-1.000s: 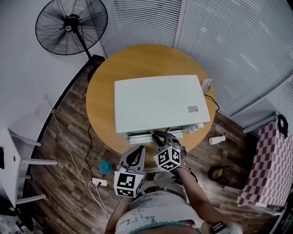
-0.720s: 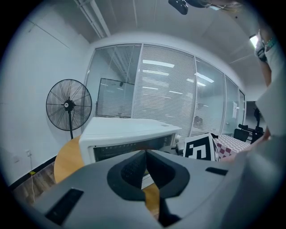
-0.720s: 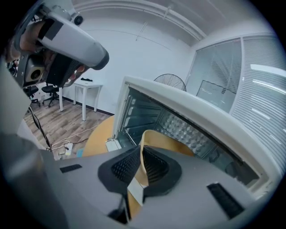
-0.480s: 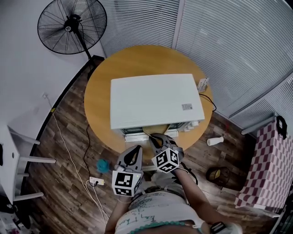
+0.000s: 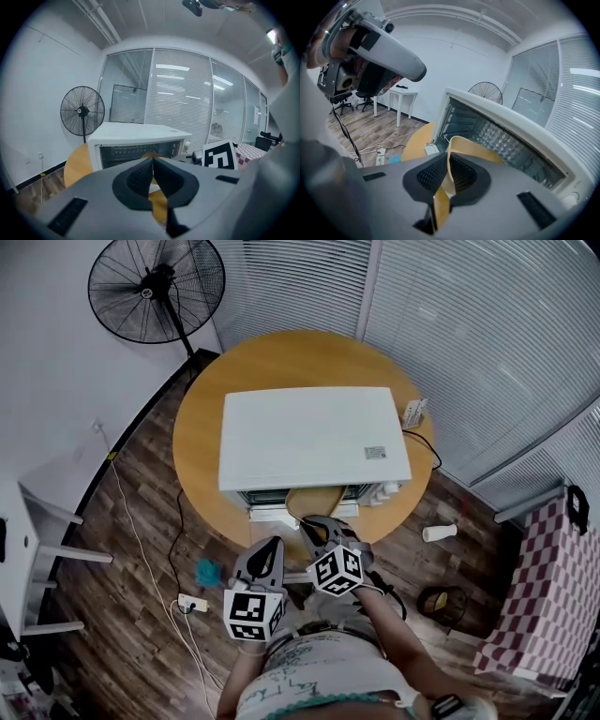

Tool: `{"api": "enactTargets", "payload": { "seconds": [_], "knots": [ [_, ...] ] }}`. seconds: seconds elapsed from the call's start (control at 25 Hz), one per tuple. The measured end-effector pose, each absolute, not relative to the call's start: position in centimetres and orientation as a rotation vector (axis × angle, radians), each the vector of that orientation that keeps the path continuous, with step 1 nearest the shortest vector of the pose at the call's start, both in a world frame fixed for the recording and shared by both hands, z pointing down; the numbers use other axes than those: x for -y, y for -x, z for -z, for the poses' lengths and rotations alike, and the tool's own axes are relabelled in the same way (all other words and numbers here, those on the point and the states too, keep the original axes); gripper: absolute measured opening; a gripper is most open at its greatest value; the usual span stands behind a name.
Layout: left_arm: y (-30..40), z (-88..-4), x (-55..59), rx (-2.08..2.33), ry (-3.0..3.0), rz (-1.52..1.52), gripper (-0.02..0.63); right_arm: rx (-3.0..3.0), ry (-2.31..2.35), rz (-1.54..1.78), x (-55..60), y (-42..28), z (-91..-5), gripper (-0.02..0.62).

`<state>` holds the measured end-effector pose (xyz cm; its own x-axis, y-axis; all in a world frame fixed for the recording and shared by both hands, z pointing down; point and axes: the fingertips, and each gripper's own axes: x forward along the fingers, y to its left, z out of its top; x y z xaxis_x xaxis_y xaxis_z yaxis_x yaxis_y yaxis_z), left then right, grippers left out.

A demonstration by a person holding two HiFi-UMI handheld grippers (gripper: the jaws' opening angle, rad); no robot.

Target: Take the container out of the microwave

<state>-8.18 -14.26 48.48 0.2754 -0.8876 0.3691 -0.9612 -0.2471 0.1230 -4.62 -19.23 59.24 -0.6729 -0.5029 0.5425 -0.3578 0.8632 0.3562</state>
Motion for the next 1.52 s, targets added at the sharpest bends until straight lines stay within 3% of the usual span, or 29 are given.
{"api": "enactTargets", "payload": {
  "seconds": [0.6,1.52],
  "knots": [
    [6.8,-49.1,10.4,1.788,-2.122,-0.315,0.015,2.414,-0.492,0.327,15.2,3.7,-59.7,0.012],
    [10.0,-48.5,7.6,1.684,-2.213,-0.325,0.015,2.371,-0.572,0.294,11.1,6.5,-58.8,0.012]
  ]
}}
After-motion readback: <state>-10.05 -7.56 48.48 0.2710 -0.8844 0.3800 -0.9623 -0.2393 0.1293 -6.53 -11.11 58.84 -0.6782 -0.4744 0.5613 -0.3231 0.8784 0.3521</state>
